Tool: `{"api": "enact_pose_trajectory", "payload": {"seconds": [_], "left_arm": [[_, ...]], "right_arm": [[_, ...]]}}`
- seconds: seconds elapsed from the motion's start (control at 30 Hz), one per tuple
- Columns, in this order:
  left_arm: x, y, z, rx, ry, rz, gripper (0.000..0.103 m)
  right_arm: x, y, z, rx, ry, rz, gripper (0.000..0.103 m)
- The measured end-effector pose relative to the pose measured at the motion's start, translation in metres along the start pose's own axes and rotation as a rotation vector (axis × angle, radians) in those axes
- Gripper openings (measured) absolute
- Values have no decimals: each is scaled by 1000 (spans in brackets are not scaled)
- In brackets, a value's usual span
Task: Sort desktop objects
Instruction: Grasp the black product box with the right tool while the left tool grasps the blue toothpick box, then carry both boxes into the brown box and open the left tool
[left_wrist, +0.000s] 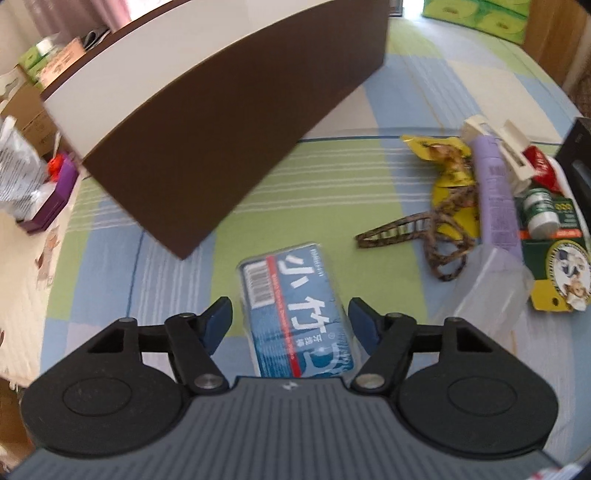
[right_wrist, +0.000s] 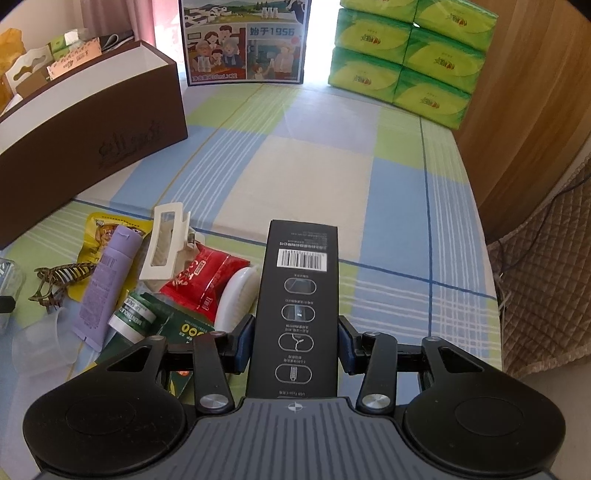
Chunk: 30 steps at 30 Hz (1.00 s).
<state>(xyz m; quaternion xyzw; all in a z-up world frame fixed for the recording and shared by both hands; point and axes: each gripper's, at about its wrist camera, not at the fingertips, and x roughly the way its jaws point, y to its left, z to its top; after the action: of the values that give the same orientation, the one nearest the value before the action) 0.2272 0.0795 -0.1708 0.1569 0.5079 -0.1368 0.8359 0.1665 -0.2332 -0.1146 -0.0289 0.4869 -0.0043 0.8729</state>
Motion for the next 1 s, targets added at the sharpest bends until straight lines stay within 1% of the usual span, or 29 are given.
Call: {"api": "enact_pose_trajectory", "payload": {"seconds": [0.1,0.13,0.23,0.27,0.3,0.33,0.37,0.4,0.5,0.67,0.83,1.0], "left_arm": [[5,5,2,-85,32,-7,68],[8,5,2,-111,43,-5,70],[11,3,6,-136,33,2,70],[12,2,8,-136,29,5,69],[12,1,10,-137,25,4,65],[12,1,12,-139,22,2,57],[12,1,13,-142,18,3,54],[12,1,14,-146,26,5,54],[10,0,14,-163,43,11,54],[-2,1,6,-190,41,-18,54],[-30,1,7,-210,-2,-34,54],[-61,4,24,-224,-82,-46,54]], "right_arm": [[4,-1,3,-3,10,6,46],[6,0,4,-4,13,7,48],[11,2,7,-15,20,0,52],[13,3,8,-22,23,-3,52],[16,4,9,-28,27,-9,52],[18,6,9,-36,32,-17,52],[21,7,10,-48,42,-28,49],[22,7,9,-53,40,-38,44],[20,7,5,-65,32,-17,42],[10,4,0,-49,27,17,42],[-10,3,7,-61,-11,54,42],[-31,13,33,-115,-72,124,42]]}}
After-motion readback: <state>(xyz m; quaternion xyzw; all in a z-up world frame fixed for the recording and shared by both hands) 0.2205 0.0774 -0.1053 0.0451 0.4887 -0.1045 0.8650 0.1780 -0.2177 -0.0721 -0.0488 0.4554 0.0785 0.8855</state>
